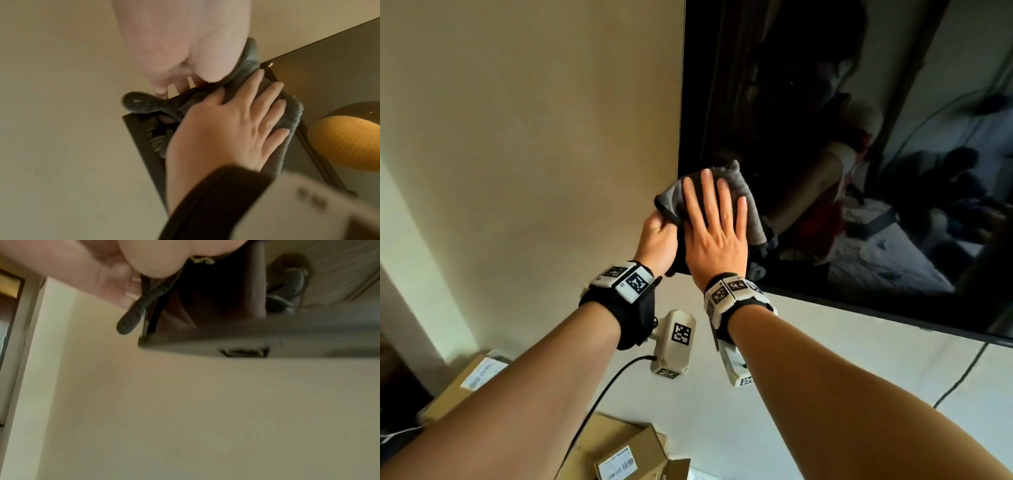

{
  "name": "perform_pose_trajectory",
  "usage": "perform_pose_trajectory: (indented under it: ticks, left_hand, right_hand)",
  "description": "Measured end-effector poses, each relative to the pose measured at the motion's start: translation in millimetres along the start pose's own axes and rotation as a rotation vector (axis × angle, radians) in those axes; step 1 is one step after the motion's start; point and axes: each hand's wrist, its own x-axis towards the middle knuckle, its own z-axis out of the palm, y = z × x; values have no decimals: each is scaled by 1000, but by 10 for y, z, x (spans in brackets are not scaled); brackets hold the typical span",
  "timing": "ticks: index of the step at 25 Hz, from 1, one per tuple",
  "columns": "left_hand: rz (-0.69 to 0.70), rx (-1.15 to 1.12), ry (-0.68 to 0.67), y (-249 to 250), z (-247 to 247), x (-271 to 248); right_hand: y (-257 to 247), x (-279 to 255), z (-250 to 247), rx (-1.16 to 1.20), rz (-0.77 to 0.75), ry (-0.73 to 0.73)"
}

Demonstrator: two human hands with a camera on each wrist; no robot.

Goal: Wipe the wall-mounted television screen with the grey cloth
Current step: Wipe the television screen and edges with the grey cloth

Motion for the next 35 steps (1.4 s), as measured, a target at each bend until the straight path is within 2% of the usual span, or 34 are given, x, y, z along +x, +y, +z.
perform_pose_trajectory:
  ticks: [2,6,10,13,15,19,21,23,26,29,32,35]
  left_hand:
    - [-28,14,15,-137,-2,-110]
    - [-31,-26,55,-385,29,-244]
    - [-163,-96,178,-522,129,-344]
    - [-241,-205,205,-558,264,-471]
    - [-227,-313,255,-515,395,-512]
    - [-171,-459,341,-498,693,-600]
    - [-185,-499,332,-459,873,-740]
    - [-211,-540,314,-448,1083,-864]
    - [-244,-643,358,-441,1312,-953]
    - [-310,-654,350,-471,1550,-1000]
    - [-368,-678,351,-480,1752,-1024]
    - [-383,-710,324,-487,1852,-1025]
  right_hand:
    - [21,-223,40,-32,-57,-59]
    - [-31,-133,44,2,-60,-45]
    - [145,-500,122,-51,-201,-149]
    - [249,-550,97,-92,-286,-189]
    - [429,-562,-5,-81,-306,-149]
    - [1171,-773,-380,-209,-331,-128]
    - [1279,-741,-478,-247,-380,-161]
    - [1156,-597,-426,-209,-447,-190]
    - [1045,-474,-347,-178,-528,-222]
    - [1469,-578,-568,-228,-507,-261]
    - [1944,-726,-842,-291,-531,-231]
    - [2034,-658,-889,-265,-577,-254]
